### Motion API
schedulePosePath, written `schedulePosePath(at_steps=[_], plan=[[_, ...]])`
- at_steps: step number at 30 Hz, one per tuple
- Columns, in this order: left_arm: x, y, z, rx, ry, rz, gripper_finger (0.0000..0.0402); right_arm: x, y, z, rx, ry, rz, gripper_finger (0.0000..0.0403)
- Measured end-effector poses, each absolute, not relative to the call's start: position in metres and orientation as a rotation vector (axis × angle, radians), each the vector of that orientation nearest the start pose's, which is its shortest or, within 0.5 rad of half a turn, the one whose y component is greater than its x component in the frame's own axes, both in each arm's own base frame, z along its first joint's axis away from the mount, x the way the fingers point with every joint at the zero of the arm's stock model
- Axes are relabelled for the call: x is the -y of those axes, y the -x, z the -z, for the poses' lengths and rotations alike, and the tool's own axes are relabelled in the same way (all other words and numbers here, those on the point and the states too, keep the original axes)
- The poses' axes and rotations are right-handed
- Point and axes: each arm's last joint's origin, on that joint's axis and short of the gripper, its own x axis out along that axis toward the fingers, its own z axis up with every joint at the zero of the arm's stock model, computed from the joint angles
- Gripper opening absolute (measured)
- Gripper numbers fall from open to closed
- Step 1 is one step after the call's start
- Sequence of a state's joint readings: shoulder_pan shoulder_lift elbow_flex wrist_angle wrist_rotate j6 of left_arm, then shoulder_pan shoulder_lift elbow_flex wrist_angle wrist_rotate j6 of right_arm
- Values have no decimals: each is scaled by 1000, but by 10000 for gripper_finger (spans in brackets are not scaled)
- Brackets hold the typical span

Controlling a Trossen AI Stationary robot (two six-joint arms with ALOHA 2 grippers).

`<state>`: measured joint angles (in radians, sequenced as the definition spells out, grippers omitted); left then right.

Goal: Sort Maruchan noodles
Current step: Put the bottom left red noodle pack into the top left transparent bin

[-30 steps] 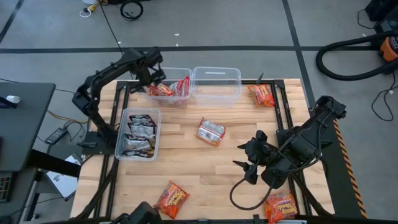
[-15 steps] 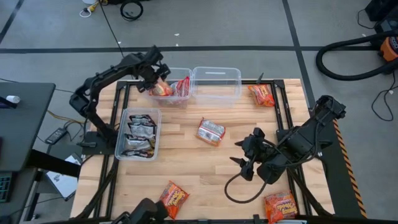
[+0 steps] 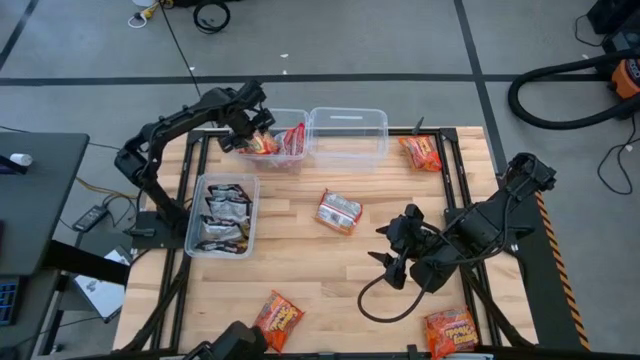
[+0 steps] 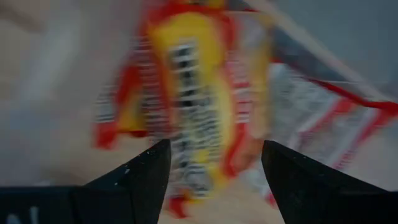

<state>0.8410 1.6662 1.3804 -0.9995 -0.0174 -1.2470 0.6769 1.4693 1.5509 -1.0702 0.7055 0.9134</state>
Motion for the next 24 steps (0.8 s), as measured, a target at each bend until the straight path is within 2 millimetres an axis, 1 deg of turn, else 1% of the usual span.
schedulePosePath(at_steps=[3,7,12,15,17,20,24], plan=[[-238,-208,-263,-671,1526,-1517,254,-162,-231,-371,-662,-239,353,284],[-247,-200,-262,-684,1564,-1462,254,-162,-231,-371,-663,-237,353,284],[-254,-203,-250,-733,1568,-1448,254,-162,-231,-371,-666,-223,348,284],[-257,-209,-239,-768,1578,-1411,254,-162,-231,-371,-670,-223,344,284],[-259,-215,-236,-760,1562,-1389,249,-163,-231,-370,-685,-228,331,284],[-259,-218,-236,-750,1541,-1388,229,-163,-231,-370,-702,-229,321,284],[-258,-220,-236,-781,1444,-1384,173,-162,-230,-370,-704,-228,322,284]])
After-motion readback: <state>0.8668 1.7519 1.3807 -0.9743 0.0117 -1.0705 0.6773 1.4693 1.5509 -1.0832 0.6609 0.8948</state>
